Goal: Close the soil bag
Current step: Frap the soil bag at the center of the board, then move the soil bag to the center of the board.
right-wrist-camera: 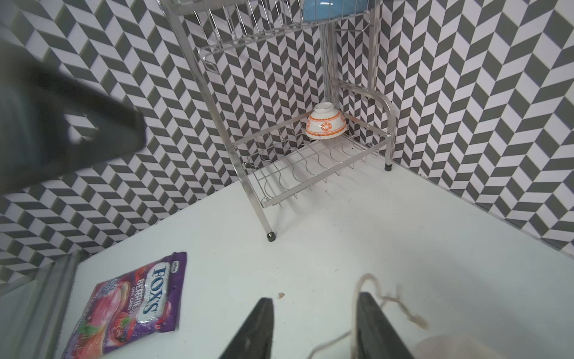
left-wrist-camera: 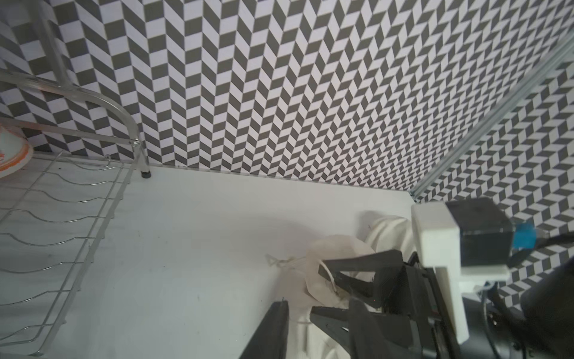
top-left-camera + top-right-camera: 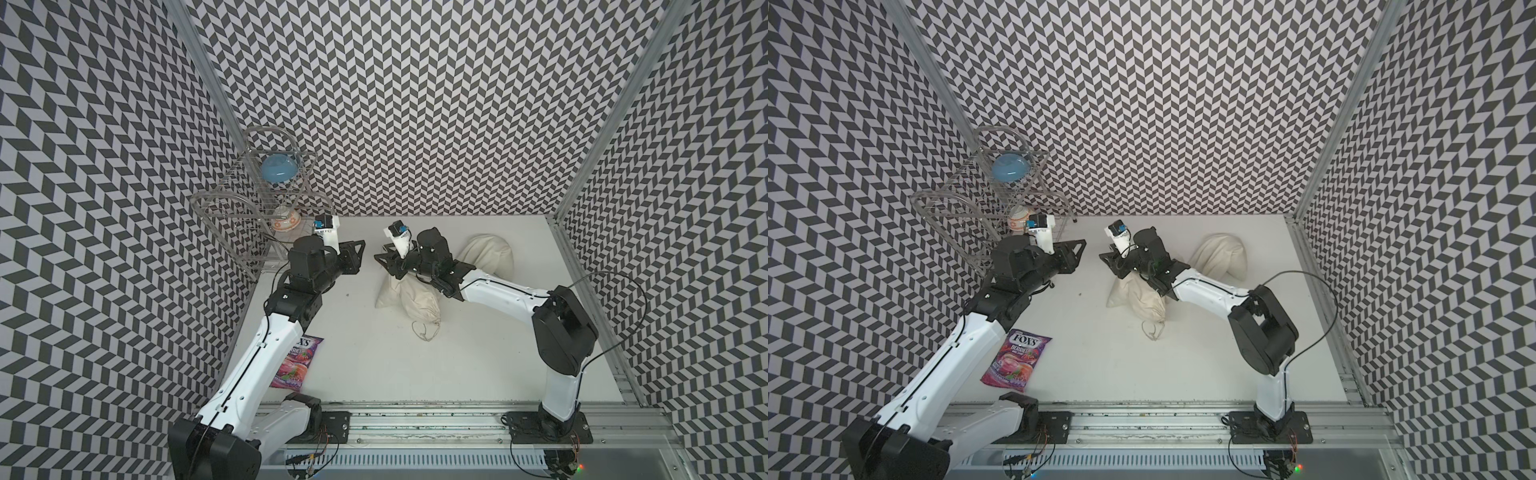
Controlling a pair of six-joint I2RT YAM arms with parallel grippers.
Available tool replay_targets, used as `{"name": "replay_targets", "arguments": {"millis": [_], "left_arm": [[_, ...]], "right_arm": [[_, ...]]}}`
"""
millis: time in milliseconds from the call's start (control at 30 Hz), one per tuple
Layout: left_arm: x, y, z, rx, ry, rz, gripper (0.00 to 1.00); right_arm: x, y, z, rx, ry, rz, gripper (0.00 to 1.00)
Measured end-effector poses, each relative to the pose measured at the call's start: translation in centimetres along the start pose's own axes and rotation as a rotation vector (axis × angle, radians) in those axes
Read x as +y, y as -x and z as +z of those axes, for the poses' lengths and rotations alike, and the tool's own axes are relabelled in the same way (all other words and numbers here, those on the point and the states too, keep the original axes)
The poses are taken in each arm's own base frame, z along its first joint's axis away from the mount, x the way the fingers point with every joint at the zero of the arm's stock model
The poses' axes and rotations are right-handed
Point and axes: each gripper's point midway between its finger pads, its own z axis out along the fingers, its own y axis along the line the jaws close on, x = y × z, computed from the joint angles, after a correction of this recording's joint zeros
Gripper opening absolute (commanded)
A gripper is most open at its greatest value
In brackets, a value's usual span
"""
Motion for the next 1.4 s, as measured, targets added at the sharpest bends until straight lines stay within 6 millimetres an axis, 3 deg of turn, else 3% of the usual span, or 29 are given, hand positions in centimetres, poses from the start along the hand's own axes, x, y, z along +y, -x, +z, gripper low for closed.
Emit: {"name": "replay_targets", "arguments": {"millis": [100,200,267,333,433,533,600,633,700,800,900,1000,1233,1333,1400], "left_arm": [[-1.5,-1.0,0.5,0.006,-0.027,0.000,0.50],[-3.4,-1.5,1.2,-0.002,-0.046,0.017,0.57],[-5.7,-2.4,1.9,0.011,-0.080,0.043,0.62],[-8.6,-3.5,3.1,0.041,-0.122,0.077,0.66],[-12.8,-5.2,5.8,0.082,-0.180,0.124,0.73],[-15.3,-7.8,8.9,0.128,-0.217,0.151,0.79],[-15.5,-10.0,11.3,0.172,-0.211,0.157,0.80],[-15.1,-11.7,12.9,0.205,-0.194,0.162,0.82],[-13.8,-14.3,15.3,0.261,-0.157,0.171,0.84],[-10.9,-17.8,17.8,0.339,-0.092,0.173,0.85],[-7.0,-19.3,19.1,0.380,-0.024,0.146,0.85],[-2.3,-19.1,19.2,0.373,0.037,0.089,0.85],[6.5,-15.3,17.6,0.244,0.158,-0.042,0.87],[8.3,-14.3,17.0,0.205,0.184,-0.070,0.89],[8.5,-14.2,16.4,0.193,0.189,-0.073,0.89]], "right_arm": [[-1.0,2.0,-3.6,-0.031,-0.060,-0.011,0.77],[-2.6,4.6,-9.0,-0.107,-0.174,-0.022,0.88],[-4.4,5.7,-12.8,-0.163,-0.278,-0.013,0.92],[-6.8,5.6,-16.1,-0.202,-0.391,0.021,0.93],[-11.9,2.1,-20.3,-0.203,-0.578,0.133,0.96],[-15.9,-4.5,-22.7,-0.125,-0.725,0.257,1.00],[-16.8,-9.1,-23.4,-0.046,-0.769,0.321,1.00],[-16.8,-11.6,-23.6,0.000,-0.784,0.356,1.00],[-16.9,-13.8,-24.0,0.035,-0.793,0.398,1.00],[-17.3,-15.3,-23.8,0.055,-0.785,0.454,1.00],[-17.8,-16.6,-22.9,0.072,-0.769,0.496,1.00],[-18.1,-18.7,-21.4,0.121,-0.739,0.545,1.00],[-19.7,-21.2,-17.1,0.196,-0.683,0.618,1.00],[-20.3,-21.7,-15.5,0.208,-0.660,0.639,0.99],[-20.6,-22.1,-14.7,0.218,-0.645,0.651,0.87]]}}
